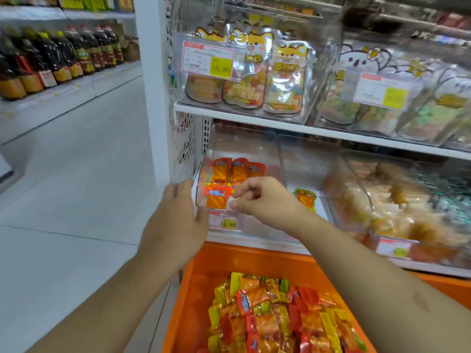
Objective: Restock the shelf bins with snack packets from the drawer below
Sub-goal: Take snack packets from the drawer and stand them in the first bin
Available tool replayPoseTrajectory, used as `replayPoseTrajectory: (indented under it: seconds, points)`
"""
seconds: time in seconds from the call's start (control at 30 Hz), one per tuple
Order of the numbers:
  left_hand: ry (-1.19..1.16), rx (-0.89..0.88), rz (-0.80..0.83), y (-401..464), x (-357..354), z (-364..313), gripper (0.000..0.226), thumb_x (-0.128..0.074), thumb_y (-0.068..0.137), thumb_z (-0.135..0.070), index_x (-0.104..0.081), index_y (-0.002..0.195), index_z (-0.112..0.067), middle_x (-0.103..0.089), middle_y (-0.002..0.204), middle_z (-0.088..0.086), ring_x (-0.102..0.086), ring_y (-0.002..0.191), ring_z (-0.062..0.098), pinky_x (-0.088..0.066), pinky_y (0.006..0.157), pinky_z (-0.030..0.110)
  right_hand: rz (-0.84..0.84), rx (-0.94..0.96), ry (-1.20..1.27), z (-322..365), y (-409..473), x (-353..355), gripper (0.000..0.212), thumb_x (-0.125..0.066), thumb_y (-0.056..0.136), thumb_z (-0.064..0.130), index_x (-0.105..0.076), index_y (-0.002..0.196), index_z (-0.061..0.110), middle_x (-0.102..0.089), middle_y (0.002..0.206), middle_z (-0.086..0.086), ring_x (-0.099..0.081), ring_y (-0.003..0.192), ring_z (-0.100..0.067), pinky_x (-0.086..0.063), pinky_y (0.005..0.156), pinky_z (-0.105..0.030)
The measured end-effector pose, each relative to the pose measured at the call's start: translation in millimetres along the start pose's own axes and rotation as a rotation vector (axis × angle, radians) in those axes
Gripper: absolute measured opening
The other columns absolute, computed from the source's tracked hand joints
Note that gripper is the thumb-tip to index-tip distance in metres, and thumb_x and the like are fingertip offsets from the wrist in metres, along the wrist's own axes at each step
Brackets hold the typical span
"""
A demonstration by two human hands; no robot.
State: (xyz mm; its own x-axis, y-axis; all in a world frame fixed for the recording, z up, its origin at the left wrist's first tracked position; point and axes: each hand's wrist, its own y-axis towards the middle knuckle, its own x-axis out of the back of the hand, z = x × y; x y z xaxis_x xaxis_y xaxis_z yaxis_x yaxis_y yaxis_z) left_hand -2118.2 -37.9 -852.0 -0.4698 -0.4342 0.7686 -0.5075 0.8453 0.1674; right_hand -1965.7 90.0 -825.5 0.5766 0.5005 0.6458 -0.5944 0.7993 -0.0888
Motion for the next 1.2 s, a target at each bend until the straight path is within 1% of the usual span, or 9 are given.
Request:
replayPoseTrajectory:
  seconds: [0.1,0.23,0.4,0.53,0.63,0.73,0.9,1.0,1.2]
  points:
    - [-0.073,-0.073,0.018,-20.4,-1.0,-7.7,0.042,-0.060,0.101,-0.036,-0.047,0.141,-0.030,-0.057,0.132,-0.007,-0.065,0.106,0.013,-0.059,0.082,0.031,0.010,0.031,0.036,-15.7,-39.7,7.1,0.013,-0.084,0.087,0.027,-0.074,0.093,0.021,-0.067,0.077,-0.017,-0.067,0.071,-0.022,-0.059,0.077,-0.044]
    - [-0.111,-0.143,0.251,-53.1,-32.8,-13.1,0.022,-0.064,0.098,-0.035,-0.058,0.119,-0.031,-0.063,0.106,-0.014,-0.064,0.089,0.002,-0.059,0.080,0.033,0.022,-0.080,0.110,-79.8,-82.7,-4.3,0.010,-0.083,0.087,0.016,-0.073,0.089,0.016,-0.060,0.069,-0.006,-0.058,0.068,-0.017,-0.047,0.065,-0.034]
    - [0.078,-0.190,0.513,-85.4,-118.7,11.8,0.024,-0.064,0.096,-0.034,-0.059,0.119,-0.026,-0.063,0.115,-0.005,-0.063,0.106,0.016,-0.053,0.090,0.033,0.032,-0.321,0.008,-192.1,-122.5,-39.4,0.017,-0.086,0.082,0.020,-0.068,0.084,0.021,-0.066,0.069,0.008,-0.060,0.065,-0.011,-0.054,0.068,-0.038]
    - [0.180,-0.113,0.701,-107.6,-183.3,43.7,0.037,-0.064,0.095,-0.035,-0.057,0.129,-0.024,-0.060,0.133,0.003,-0.058,0.126,0.024,-0.045,0.102,0.034,0.090,-0.418,-0.153,-248.4,-131.9,-64.3,0.025,-0.080,0.081,0.025,-0.063,0.099,0.027,-0.072,0.091,0.005,-0.069,0.087,-0.018,-0.058,0.080,-0.040]
    - [0.184,-0.089,0.724,-109.2,-229.0,61.3,0.050,-0.064,0.094,-0.034,-0.051,0.141,-0.022,-0.053,0.144,0.003,-0.049,0.137,0.026,-0.038,0.112,0.034,0.162,-0.405,-0.274,-273.2,-124.3,-83.8,0.055,-0.078,0.082,0.025,-0.059,0.133,0.028,-0.069,0.126,-0.002,-0.065,0.117,-0.025,-0.054,0.092,-0.029]
    - [0.250,-0.110,0.693,-98.4,-269.3,68.9,0.067,-0.057,0.099,-0.037,-0.032,0.159,-0.020,-0.033,0.164,0.002,-0.029,0.150,0.030,-0.024,0.123,0.039,0.220,-0.362,-0.338,-293.4,-107.8,-104.3,0.088,-0.079,0.079,0.022,-0.037,0.157,0.025,-0.040,0.160,-0.009,-0.037,0.148,-0.029,-0.035,0.122,-0.036]
    - [0.356,-0.170,0.636,-72.2,-314.0,71.7,0.067,-0.056,0.101,-0.042,-0.029,0.160,-0.026,-0.037,0.163,-0.003,-0.030,0.148,0.028,-0.030,0.122,0.044,0.163,-0.449,-0.552,-313.8,-89.7,-124.9,0.102,-0.081,0.081,0.052,-0.026,0.157,0.011,-0.037,0.157,-0.016,-0.029,0.149,-0.038,-0.033,0.122,-0.047]
    - [0.409,-0.190,0.637,-67.1,-332.4,71.6,0.064,-0.066,0.094,-0.042,-0.040,0.152,-0.031,-0.050,0.152,-0.005,-0.039,0.140,0.027,-0.037,0.114,0.045,0.201,-0.396,-0.616,-324.0,-91.9,-134.1,0.090,-0.080,0.078,0.056,-0.038,0.146,0.014,-0.048,0.148,-0.011,-0.033,0.144,-0.037,-0.036,0.116,-0.048]
    - [0.214,-0.005,0.675,-68.3,-339.0,72.8,0.035,-0.082,0.085,-0.031,-0.067,0.116,-0.025,-0.064,0.109,-0.003,-0.062,0.105,0.021,-0.051,0.089,0.034,0.122,-0.369,-0.471,-336.6,-101.1,-136.5,0.044,-0.077,0.084,0.031,-0.058,0.123,0.028,-0.066,0.113,-0.003,-0.052,0.117,-0.030,-0.036,0.098,-0.040]
